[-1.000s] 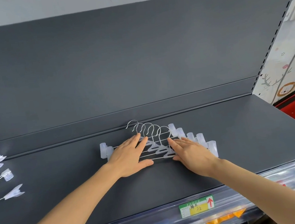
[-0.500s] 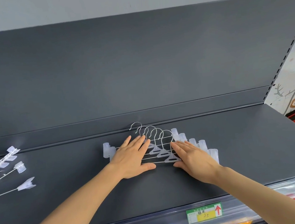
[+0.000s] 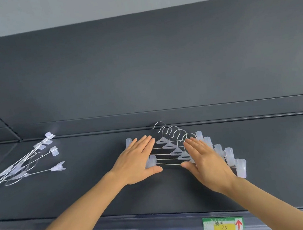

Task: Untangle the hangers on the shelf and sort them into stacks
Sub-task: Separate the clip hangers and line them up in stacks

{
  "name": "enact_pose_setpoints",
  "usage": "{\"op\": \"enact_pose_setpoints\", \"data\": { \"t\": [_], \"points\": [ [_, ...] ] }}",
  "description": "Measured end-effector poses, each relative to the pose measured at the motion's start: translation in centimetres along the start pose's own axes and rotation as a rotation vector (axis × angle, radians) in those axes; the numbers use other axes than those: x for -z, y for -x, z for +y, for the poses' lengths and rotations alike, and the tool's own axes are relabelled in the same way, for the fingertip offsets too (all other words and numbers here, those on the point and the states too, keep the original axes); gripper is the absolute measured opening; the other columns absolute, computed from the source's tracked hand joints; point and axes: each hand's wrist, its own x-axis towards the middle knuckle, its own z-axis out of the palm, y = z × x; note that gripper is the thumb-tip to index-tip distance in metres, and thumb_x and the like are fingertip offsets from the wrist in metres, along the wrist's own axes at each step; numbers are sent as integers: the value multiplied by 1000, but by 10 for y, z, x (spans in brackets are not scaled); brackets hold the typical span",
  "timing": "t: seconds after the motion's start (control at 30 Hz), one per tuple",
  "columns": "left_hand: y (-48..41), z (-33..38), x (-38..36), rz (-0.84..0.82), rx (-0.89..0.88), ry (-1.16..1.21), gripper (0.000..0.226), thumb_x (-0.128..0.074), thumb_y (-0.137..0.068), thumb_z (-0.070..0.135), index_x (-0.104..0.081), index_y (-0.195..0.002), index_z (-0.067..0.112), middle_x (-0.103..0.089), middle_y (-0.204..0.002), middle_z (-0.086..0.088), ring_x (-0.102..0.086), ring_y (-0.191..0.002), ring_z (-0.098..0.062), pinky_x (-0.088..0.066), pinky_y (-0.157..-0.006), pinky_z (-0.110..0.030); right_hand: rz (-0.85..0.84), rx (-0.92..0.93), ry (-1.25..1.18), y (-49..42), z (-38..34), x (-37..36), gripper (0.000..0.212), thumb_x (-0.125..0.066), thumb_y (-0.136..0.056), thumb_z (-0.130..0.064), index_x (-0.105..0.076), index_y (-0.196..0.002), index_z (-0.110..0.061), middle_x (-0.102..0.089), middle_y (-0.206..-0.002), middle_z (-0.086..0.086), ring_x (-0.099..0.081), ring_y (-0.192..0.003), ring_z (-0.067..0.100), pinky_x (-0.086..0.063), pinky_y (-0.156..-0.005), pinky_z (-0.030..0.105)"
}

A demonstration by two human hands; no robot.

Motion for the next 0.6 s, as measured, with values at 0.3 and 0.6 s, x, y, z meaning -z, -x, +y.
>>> {"op": "enact_pose_setpoints", "data": {
  "t": [0.3,0.6],
  "points": [
    [63,-32,-1,4,134,6,104,-24,-75,82,3,-153,20,8,-160,3,10,-146,-11,11,-114,-27,-26,160,32,-17,-54,-4,61,-41,-87,-52,-57,-125,-6,-60,-128,11,-54,-122,29,-29,-104,38],
    [142,-108,-5,47,196,31,89,-38,-84,70,-6,-153,22,-2,-161,2,5,-147,-15,4,-116,-30,-68,178,-20,-33,-146,-9,62,-49,-95,-35,-23,-147,-15,-27,-152,2,-27,-139,20,-27,-109,25]
  ]
}}
